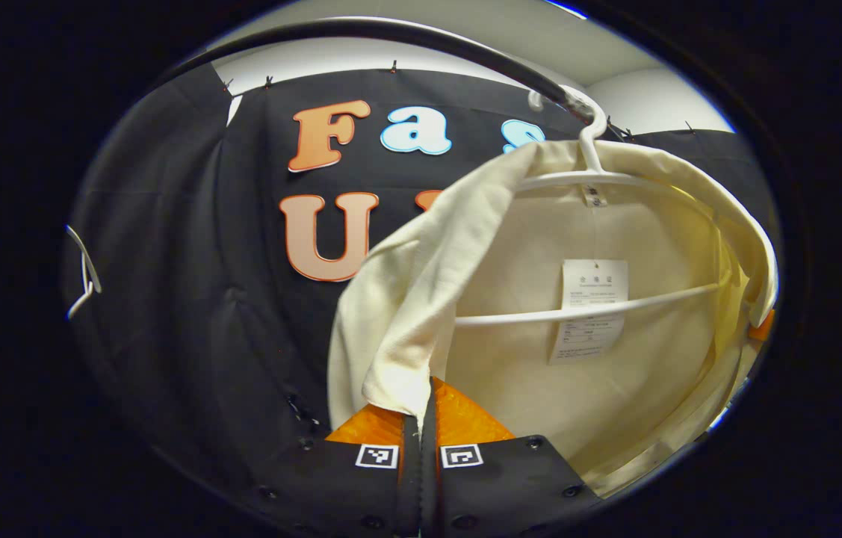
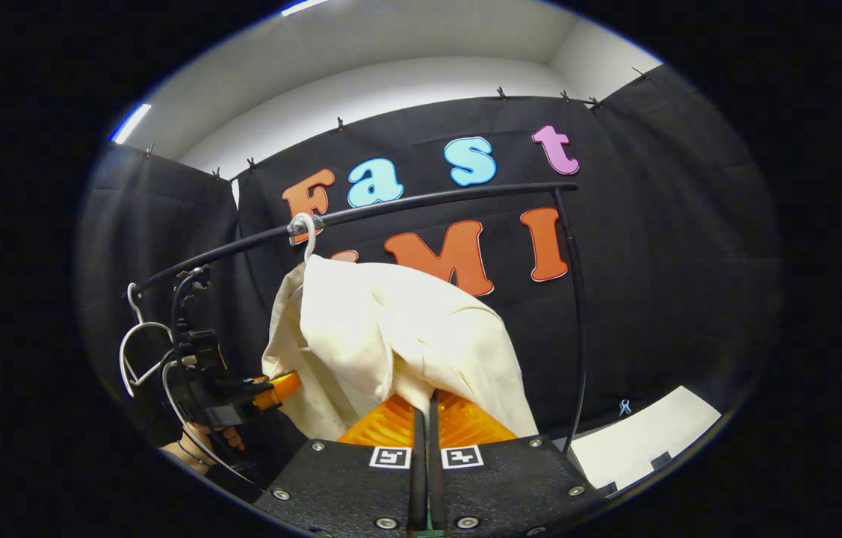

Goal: Grasp the clothes on the hanger with both hands and then place them into the laundry hamper below.

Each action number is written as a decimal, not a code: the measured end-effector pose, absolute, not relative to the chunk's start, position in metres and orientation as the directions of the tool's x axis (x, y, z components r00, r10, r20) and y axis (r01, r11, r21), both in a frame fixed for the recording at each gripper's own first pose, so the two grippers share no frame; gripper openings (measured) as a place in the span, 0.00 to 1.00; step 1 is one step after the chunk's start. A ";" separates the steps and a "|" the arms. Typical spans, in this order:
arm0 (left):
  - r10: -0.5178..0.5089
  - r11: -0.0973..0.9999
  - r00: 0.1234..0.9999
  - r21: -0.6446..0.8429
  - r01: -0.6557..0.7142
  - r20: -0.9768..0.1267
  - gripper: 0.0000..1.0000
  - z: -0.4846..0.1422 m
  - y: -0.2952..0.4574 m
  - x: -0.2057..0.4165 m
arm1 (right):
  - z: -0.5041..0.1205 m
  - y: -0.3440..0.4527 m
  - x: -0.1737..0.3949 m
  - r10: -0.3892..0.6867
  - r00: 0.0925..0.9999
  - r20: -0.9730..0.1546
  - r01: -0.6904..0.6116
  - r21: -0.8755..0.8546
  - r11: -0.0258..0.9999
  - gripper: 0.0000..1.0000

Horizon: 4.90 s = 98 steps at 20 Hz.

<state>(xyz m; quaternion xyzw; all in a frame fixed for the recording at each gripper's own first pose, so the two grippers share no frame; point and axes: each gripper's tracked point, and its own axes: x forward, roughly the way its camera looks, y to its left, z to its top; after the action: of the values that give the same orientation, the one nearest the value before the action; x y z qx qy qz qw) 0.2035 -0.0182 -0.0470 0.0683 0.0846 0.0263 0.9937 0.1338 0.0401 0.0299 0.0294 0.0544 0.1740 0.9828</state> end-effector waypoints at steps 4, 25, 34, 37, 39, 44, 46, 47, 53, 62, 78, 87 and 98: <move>0.165 0.972 0.985 0.174 -0.155 -0.045 0.07 -0.004 0.024 0.186 | 0.064 0.023 0.133 0.302 0.952 -0.040 -0.296 0.114 0.948 0.00; 0.245 0.923 0.959 0.270 -0.275 0.140 0.06 0.088 0.074 0.180 | 0.134 -0.023 0.211 0.285 0.958 -0.023 -0.285 -0.110 0.952 0.00; 0.301 0.931 0.947 0.182 -0.317 0.108 0.07 0.072 0.098 0.184 | 0.081 -0.010 0.280 0.469 0.871 -0.145 -0.461 0.085 0.883 0.00; 0.336 0.928 0.938 0.139 -0.345 0.081 0.07 0.053 0.110 0.184 | 0.062 0.002 0.303 0.542 0.821 -0.178 -0.524 0.143 0.840 0.00; 0.352 0.923 0.934 0.142 -0.357 0.062 0.07 0.040 0.112 0.174 | 0.045 0.005 0.313 0.563 0.802 -0.200 -0.540 0.161 0.826 0.00; 0.390 0.913 0.921 0.133 -0.386 -0.003 0.07 0.005 0.115 0.168 | 0.014 0.005 0.326 0.587 0.777 -0.228 -0.555 0.194 0.809 0.00; 0.401 0.909 0.916 0.139 -0.394 -0.028 0.07 -0.008 0.115 0.163 | 0.004 0.000 0.324 0.585 0.776 -0.235 -0.556 0.181 0.811 0.00; 0.404 0.909 0.914 0.134 -0.395 -0.042 0.07 -0.015 0.113 0.159 | -0.001 -0.003 0.325 0.580 0.779 -0.239 -0.552 0.177 0.815 0.00; 0.395 0.913 0.917 0.137 -0.385 -0.055 0.07 -0.040 0.107 0.141 | -0.029 -0.013 0.313 0.540 0.805 -0.248 -0.510 0.176 0.842 0.00; 0.372 0.927 0.912 0.125 -0.354 -0.173 0.07 -0.082 0.096 0.124 | -0.073 -0.022 0.287 0.476 0.831 -0.288 -0.419 0.237 0.876 0.00; 0.154 0.988 0.946 0.064 -0.142 -0.287 0.06 -0.141 -0.023 0.112 | -0.133 0.059 0.219 0.529 0.766 -0.364 -0.441 0.301 0.846 0.00; 0.078 0.997 0.928 0.003 -0.082 -0.365 0.07 -0.177 -0.059 0.110 | -0.162 0.103 0.200 0.543 0.743 -0.391 -0.456 0.298 0.839 0.00; 0.050 0.995 0.818 -0.039 -0.089 -0.573 0.07 -0.266 -0.038 0.113 | -0.258 0.121 0.193 0.436 0.717 -0.544 -0.411 0.176 0.894 0.00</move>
<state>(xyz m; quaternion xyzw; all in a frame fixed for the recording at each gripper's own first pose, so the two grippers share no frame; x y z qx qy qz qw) 0.1128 -0.0375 -0.2663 -0.0319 0.2997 0.0365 0.9528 0.1926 0.1210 -0.2579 0.0211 0.2986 0.2288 0.9263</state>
